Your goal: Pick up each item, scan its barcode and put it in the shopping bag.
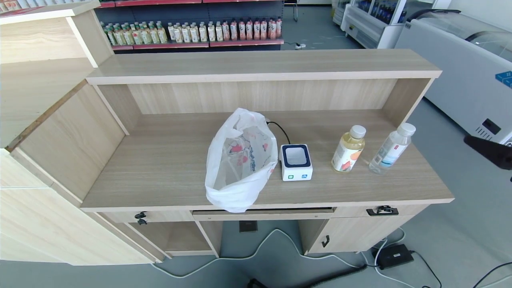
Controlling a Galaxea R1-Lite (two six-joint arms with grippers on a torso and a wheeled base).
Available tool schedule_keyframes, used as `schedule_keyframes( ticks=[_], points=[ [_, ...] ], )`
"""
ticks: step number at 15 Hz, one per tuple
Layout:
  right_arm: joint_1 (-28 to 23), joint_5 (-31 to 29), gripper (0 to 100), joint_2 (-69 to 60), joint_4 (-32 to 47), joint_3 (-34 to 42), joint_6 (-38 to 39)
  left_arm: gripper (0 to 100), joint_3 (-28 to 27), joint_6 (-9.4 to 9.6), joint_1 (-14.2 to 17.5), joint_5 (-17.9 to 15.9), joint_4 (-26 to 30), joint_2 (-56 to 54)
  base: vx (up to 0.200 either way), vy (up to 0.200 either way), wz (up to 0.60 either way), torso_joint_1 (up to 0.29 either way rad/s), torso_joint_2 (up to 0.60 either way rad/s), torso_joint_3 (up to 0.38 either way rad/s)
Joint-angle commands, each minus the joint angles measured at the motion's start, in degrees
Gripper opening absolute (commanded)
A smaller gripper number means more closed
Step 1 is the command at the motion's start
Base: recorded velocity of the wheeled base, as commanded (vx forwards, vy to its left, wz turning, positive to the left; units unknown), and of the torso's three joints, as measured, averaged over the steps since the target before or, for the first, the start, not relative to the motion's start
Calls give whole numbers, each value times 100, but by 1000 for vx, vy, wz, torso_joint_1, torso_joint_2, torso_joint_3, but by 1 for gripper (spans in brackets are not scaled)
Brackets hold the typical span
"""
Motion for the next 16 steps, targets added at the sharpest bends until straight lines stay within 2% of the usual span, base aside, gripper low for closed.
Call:
schedule_keyframes(
  ticks=[1, 6, 9, 11, 16],
  points=[
    [-169, 52, 100, 1867, -1350, 47, -25, 100, 0, -2, 0, 1, -4, -2, 0, 0, 0, 0, 0, 0],
    [-81, 167, 100, 3352, -2633, 74, -175, 100, 0, -2, 0, 1, -4, -2, 0, 0, 0, 0, 0, 0],
    [156, 158, 100, 3844, -2783, -6, -315, 100, 0, -2, 0, 1, -4, -2, 0, 0, 0, 0, 0, 0],
    [227, 132, 100, 4240, -3161, -58, -447, 100, 0, -2, 0, 1, -4, -2, 0, 0, 0, 0, 0, 0],
    [341, -132, 100, 5031, -3486, -717, -825, 100, 0, -2, 0, 1, -4, -2, 0, 0, 0, 0, 0, 0]
  ],
)
